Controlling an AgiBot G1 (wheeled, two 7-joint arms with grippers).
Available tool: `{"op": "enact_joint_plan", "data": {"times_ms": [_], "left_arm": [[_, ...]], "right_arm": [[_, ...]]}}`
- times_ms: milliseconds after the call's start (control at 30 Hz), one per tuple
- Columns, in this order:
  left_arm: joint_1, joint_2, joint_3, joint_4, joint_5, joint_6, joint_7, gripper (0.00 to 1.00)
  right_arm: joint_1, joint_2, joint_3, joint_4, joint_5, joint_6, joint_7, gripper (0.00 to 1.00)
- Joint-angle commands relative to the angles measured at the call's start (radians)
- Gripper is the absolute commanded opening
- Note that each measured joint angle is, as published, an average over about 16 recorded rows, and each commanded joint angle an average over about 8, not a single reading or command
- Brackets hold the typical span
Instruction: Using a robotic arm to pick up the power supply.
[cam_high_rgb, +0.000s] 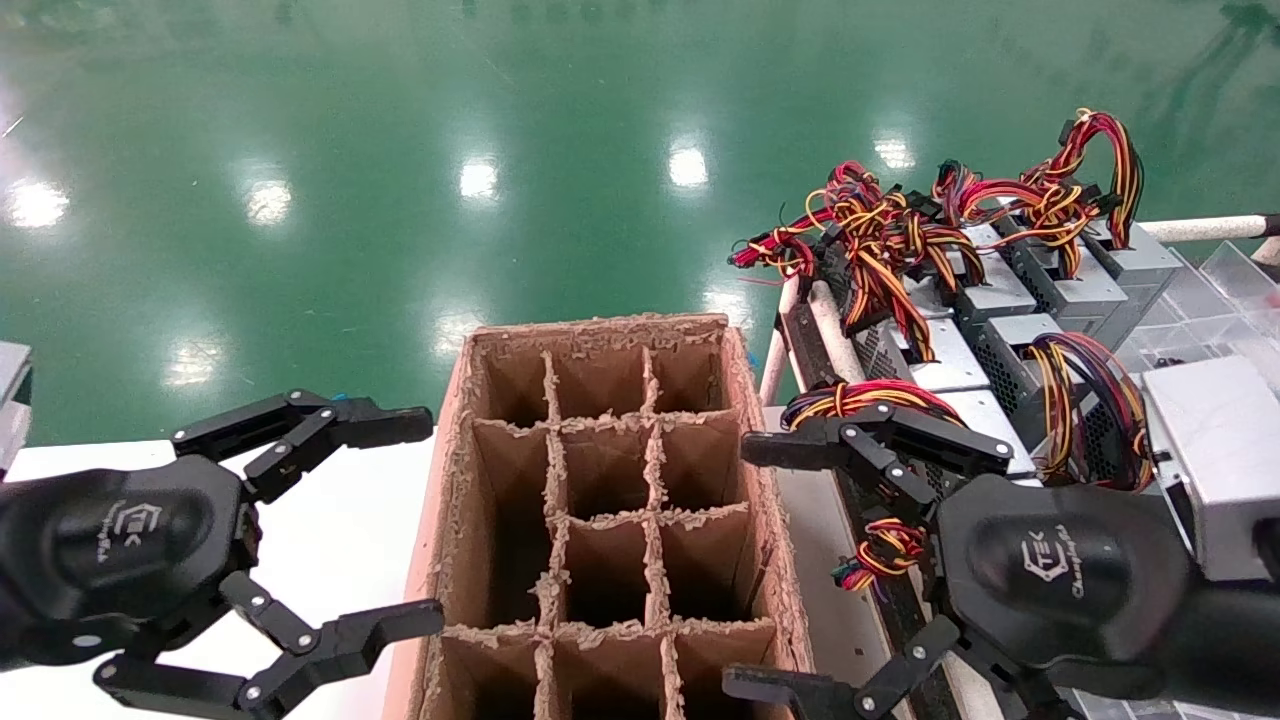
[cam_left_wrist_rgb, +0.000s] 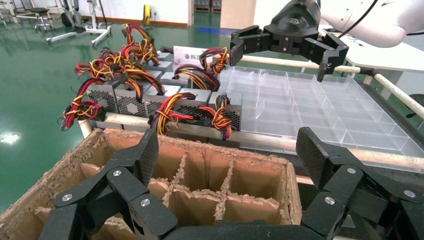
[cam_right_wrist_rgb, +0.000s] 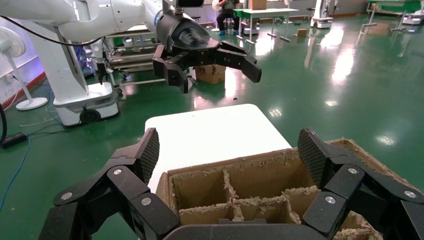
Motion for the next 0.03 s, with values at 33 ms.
{"op": "enact_joint_plan", "data": {"times_ms": [33], "left_arm": [[0.0, 0.0, 0.0, 0.0, 0.0, 0.0, 0.0, 1.0]], "right_arm": [[0.0, 0.0, 0.0, 0.0, 0.0, 0.0, 0.0, 1.0]]}}
